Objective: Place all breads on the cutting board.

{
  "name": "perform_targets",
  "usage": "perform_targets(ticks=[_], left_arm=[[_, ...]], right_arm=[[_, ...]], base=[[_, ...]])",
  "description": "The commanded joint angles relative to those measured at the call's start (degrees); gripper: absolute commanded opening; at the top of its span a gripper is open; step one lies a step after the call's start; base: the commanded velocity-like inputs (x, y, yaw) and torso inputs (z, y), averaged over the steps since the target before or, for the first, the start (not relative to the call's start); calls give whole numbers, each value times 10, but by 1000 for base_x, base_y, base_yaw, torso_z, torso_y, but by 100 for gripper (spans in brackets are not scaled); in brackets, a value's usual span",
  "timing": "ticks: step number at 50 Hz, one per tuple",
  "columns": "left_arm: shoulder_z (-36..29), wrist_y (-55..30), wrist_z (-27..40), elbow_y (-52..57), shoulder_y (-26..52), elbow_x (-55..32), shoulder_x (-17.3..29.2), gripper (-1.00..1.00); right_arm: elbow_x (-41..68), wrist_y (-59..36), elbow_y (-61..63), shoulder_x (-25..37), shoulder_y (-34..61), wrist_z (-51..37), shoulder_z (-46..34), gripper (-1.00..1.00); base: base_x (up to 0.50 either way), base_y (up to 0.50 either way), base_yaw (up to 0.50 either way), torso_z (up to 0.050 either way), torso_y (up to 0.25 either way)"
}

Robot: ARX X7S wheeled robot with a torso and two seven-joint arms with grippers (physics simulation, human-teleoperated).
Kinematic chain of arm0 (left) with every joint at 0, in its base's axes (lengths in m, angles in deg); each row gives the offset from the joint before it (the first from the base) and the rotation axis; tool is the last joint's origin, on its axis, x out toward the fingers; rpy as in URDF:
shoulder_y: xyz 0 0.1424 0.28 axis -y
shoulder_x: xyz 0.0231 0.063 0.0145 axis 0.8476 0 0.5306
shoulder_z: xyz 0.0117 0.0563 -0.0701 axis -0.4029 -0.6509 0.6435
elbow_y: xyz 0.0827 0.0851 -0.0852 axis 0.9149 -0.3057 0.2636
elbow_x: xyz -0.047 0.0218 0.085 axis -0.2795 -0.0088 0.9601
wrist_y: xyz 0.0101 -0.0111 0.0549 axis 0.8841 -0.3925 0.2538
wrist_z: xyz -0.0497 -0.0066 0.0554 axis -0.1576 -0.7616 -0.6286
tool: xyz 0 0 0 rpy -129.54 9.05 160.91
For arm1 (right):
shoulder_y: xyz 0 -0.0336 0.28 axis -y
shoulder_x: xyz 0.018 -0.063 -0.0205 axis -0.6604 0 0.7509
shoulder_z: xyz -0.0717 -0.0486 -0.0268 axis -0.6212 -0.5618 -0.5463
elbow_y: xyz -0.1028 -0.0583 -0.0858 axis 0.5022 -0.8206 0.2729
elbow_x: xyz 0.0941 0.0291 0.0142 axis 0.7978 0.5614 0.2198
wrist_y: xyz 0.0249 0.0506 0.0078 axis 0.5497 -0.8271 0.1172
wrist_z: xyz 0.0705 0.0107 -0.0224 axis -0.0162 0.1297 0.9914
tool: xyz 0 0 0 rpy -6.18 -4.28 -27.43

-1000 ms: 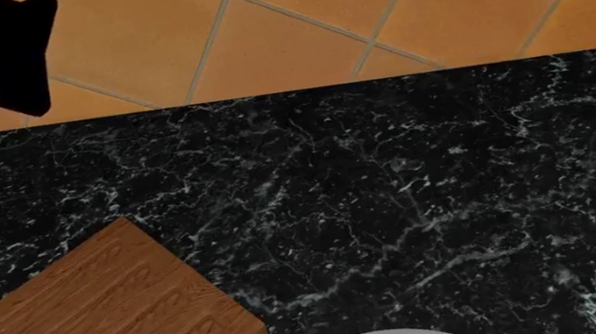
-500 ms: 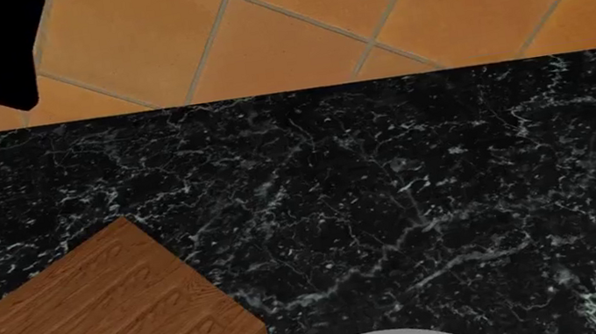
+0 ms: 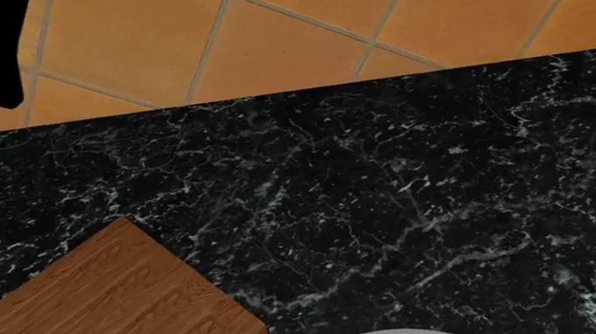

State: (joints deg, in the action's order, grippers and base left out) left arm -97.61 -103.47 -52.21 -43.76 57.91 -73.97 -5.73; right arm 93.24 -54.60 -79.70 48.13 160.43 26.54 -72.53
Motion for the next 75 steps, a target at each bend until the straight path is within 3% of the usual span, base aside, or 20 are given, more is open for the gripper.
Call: perform_targets(ticks=[1, 15, 41, 56, 68, 75], left_arm=[[17, 9, -4, 14, -11, 8, -3, 100], [27, 6, 2, 24, -8, -9, 12, 100], [42, -9, 32, 46, 4, -51, 34, 100], [46, -9, 42, 55, 4, -64, 44, 100], [49, -17, 54, 52, 23, -80, 48, 100], [50, -18, 52, 48, 32, -82, 50, 100]], right_arm=[[-7, -93, 53, -73, 65, 11, 55, -100], [101, -78, 104, -191, 69, -10, 65, -100], [90, -3, 123, -358, 15, 80, 86, -100], [-10, 39, 61, -472, -12, 205, 85, -100], [-161, 105, -94, -610, -15, 359, 41, -100], [-179, 140, -134, -653, -31, 384, 41, -100]], base=[[0, 0, 0, 0, 0], [0, 0, 0, 0, 0], [0, 0, 0, 0, 0], [0, 0, 0, 0, 0], [0, 0, 0, 0, 0], [0, 0, 0, 0, 0]])
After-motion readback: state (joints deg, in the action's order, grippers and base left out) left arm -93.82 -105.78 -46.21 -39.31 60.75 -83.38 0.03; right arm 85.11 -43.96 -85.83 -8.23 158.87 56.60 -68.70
